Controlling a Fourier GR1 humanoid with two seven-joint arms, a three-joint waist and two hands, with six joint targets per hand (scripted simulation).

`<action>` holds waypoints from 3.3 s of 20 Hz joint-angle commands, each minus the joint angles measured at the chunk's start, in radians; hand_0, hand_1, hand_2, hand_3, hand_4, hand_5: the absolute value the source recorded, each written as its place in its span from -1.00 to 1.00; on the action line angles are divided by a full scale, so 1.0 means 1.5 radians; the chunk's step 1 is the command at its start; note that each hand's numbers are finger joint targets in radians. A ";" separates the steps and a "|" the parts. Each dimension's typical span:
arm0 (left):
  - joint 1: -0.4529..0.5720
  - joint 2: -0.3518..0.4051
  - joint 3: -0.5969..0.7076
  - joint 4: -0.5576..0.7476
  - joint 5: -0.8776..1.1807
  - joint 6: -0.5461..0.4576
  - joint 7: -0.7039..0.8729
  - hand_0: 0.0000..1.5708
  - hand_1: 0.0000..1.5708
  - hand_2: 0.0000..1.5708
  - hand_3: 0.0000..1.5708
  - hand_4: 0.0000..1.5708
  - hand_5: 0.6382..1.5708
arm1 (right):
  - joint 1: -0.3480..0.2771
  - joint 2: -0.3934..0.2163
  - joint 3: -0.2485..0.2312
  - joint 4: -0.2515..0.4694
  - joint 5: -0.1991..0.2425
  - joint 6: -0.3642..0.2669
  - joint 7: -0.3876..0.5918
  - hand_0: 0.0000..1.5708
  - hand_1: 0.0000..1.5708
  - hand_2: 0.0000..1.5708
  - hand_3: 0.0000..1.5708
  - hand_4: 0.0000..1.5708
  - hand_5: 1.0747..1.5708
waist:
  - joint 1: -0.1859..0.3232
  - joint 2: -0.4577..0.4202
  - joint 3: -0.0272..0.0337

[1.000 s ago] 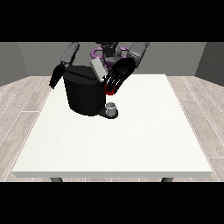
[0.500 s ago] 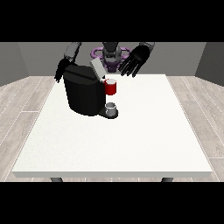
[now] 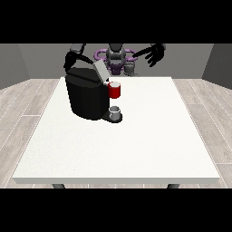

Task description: Insert the coffee pod into the coffee machine and close the lid

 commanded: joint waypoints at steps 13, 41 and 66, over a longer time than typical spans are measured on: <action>0.204 -0.094 -0.002 -0.101 0.114 -0.064 0.039 -1.00 -1.00 -1.00 -1.00 -0.50 1.00 | -0.070 -0.082 -0.018 -0.051 -0.024 0.085 0.052 -1.00 -1.00 -1.00 -1.00 -1.00 1.00 | 0.132 -0.082 0.0016; 0.335 -0.024 -0.109 -0.465 0.299 -0.074 0.137 -1.00 -1.00 -1.00 -1.00 -0.55 1.00 | -0.335 -0.098 -0.071 0.135 -0.115 0.116 0.099 -1.00 -1.00 -1.00 -1.00 -1.00 1.00 | 0.160 0.108 0.0013; 0.359 -0.041 -0.161 -0.548 0.271 -0.009 0.189 -1.00 -1.00 -1.00 -1.00 -0.48 1.00 | -0.450 -0.045 0.021 0.147 -0.027 0.080 0.082 -1.00 -1.00 -1.00 -1.00 -1.00 1.00 | 0.181 0.156 0.0016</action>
